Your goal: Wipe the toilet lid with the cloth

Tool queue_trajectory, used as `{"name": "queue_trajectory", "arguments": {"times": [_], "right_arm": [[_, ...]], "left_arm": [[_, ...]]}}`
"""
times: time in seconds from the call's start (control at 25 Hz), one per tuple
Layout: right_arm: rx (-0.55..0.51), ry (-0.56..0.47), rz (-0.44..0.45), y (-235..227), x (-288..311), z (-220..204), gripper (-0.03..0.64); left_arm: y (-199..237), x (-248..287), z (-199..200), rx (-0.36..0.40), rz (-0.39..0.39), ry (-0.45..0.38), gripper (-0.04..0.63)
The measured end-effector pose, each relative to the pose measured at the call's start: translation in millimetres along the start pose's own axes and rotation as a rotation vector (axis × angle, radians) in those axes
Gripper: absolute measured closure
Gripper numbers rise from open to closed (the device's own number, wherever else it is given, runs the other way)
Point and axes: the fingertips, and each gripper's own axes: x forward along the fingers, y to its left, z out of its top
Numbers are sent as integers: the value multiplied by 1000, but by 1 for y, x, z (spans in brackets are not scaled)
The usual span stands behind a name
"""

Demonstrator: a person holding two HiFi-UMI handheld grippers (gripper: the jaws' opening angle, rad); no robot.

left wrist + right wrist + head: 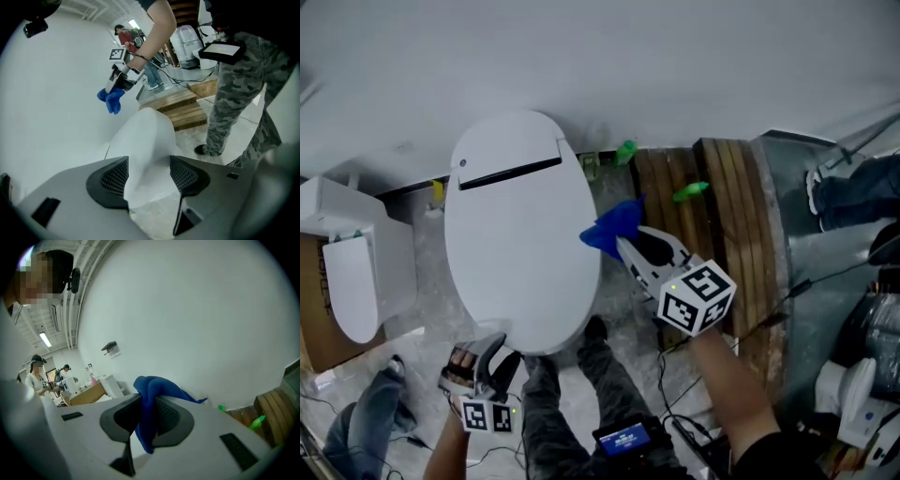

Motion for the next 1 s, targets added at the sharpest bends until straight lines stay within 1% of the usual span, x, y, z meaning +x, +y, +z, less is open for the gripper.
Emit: {"name": "queue_trajectory", "arguments": {"times": [0.12,0.2,0.44,0.56,0.64,0.8,0.92,1.0], "right_arm": [[0,-16,-3,7,-11,23,549],[-3,-29,-1,10,-20,37,549],[7,-65,11,20,-45,71,549],[-1,-20,33,34,-53,66,549],[4,19,54,47,-59,52,549],[19,70,107,75,-70,24,550],[34,56,128,92,-63,30,549],[31,22,131,96,-51,47,549]], "left_arm": [[24,-18,9,-22,10,-6,314],[41,-30,15,-50,20,-11,314],[96,-65,35,-112,74,-38,314],[125,-79,42,-135,109,-57,316],[145,-89,46,-158,136,-75,322],[182,-104,56,-171,174,-94,333],[215,-115,62,-192,223,-109,342],[233,-119,66,-175,251,-112,381]]}}
